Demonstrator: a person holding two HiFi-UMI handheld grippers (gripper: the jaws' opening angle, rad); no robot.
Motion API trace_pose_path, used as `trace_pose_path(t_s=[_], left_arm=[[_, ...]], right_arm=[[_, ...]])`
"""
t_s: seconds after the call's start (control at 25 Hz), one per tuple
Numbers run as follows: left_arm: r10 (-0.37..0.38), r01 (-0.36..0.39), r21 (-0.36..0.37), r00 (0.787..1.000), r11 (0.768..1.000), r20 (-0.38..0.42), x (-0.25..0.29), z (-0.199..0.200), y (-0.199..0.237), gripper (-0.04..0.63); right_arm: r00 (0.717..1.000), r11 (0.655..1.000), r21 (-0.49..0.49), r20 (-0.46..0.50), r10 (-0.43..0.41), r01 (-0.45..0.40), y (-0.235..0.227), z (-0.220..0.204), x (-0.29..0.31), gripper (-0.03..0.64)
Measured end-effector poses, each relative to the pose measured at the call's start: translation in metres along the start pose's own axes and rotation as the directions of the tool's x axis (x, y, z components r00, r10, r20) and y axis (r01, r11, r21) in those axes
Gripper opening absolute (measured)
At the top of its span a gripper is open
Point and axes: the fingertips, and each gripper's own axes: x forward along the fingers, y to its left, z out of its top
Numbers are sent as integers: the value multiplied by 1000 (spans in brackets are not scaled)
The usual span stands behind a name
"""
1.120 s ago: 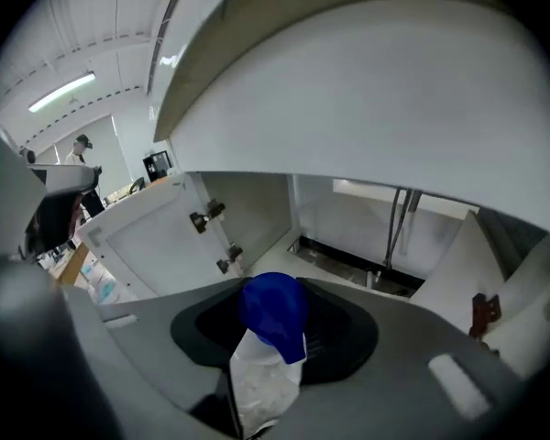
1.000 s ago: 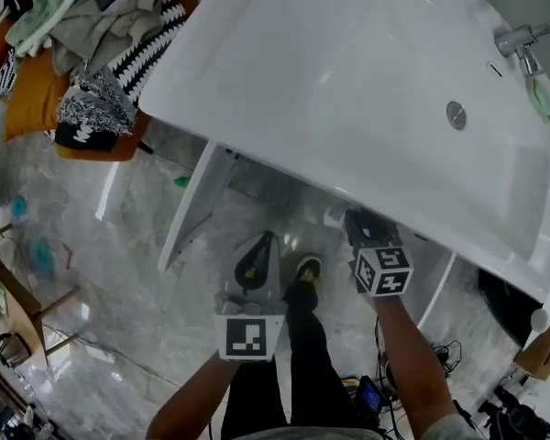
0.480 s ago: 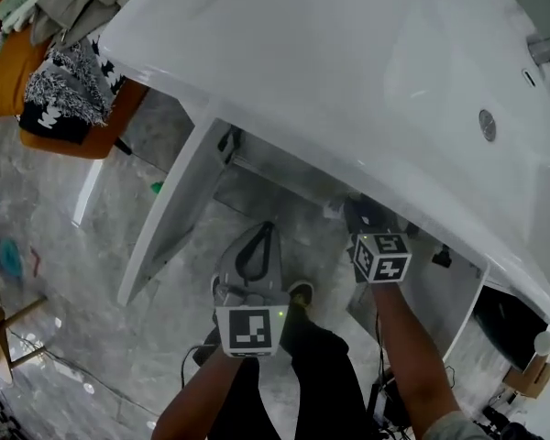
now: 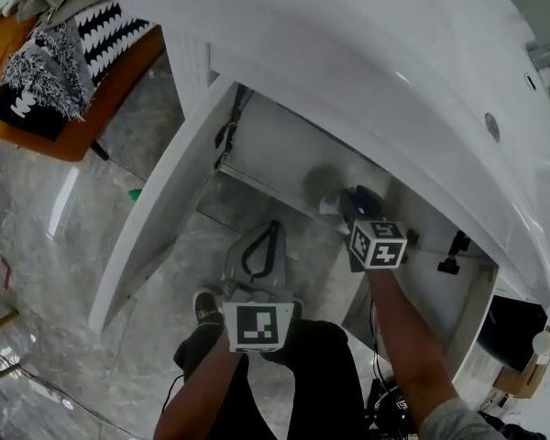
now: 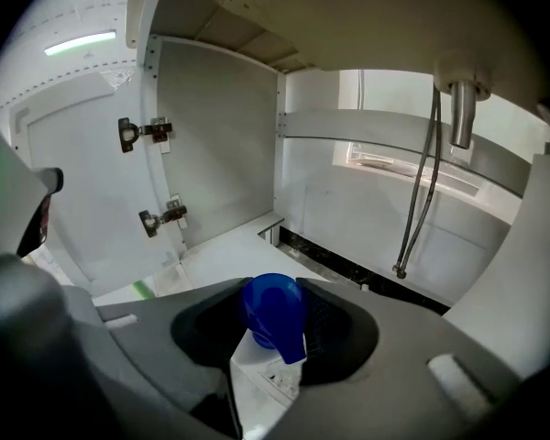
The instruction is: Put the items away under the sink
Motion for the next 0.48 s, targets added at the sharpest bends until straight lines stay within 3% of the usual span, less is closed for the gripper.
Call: trace_pose_path(t_s=[0.12, 0.48], left_arm=[[-21, 20, -20, 999, 1000, -26, -1, -19, -3, 12], [-20, 20, 41, 1000, 999, -14, 10, -35, -2, 12]], right_arm=[[1000, 999, 25, 8, -20, 20, -7, -2, 7, 144], [999, 999, 33, 21, -42, 41, -21, -14, 24, 144]])
